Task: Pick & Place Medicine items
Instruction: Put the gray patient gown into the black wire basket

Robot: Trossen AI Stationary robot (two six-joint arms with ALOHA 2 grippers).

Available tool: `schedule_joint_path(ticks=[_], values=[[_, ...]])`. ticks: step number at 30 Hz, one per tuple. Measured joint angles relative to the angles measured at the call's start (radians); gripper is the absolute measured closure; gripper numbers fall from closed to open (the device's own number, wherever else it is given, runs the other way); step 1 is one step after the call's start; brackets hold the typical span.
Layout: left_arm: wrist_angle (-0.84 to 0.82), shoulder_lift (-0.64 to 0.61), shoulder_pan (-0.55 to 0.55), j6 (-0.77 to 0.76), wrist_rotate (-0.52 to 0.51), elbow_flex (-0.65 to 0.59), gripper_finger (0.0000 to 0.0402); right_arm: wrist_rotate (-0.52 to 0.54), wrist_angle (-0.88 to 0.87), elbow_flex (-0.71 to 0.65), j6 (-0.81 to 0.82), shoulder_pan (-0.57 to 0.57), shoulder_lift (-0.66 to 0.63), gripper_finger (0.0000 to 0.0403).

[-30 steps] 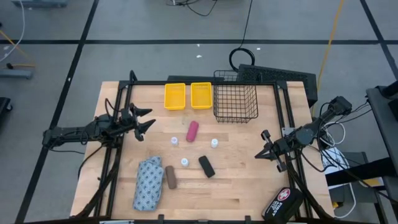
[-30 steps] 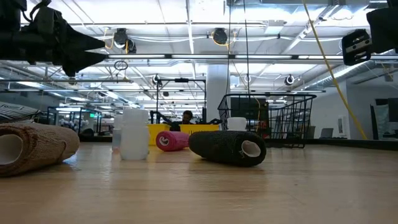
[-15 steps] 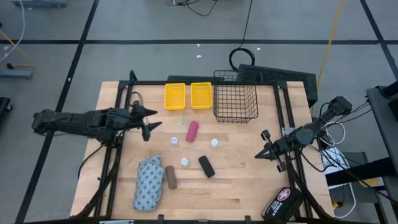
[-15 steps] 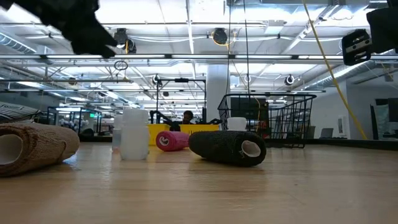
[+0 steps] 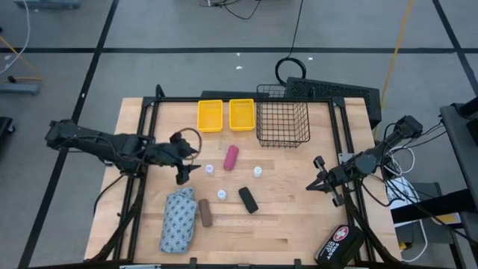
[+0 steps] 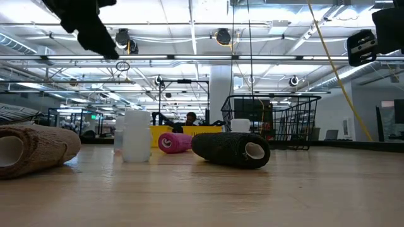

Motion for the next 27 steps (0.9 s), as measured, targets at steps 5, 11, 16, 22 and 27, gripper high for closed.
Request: schedule_joint_path(ticks=[5, 11, 16, 22, 27], values=[[0.006, 0.111, -0.032, 0.028, -0.013, 0.0, 0.0128, 0.0, 0.0, 0.0, 0.0, 0.0, 0.0, 0.0403], [0.007, 0.226, -0.035, -0.049, -0.095, -0.001, 0.0128, 0.0, 0.0, 0.0, 0.0, 0.0, 0.0, 0.0403], [0.011, 0.261, -0.066, -0.086, -0.116, -0.024, 0.0128, 0.0, 0.0, 0.0, 0.0, 0.0, 0.0, 0.0403], [0.003, 0.161, -0.094, -0.137, -0.207, -0.128, 0.0153, 0.0, 0.0, 0.0, 0.0, 0.0, 0.0, 0.0403], [0.027, 0.003, -0.092, -0.211, -0.2, -0.23, 0.019, 0.0, 0.004, 0.0, 0.0, 0.0, 0.0, 0.0403]])
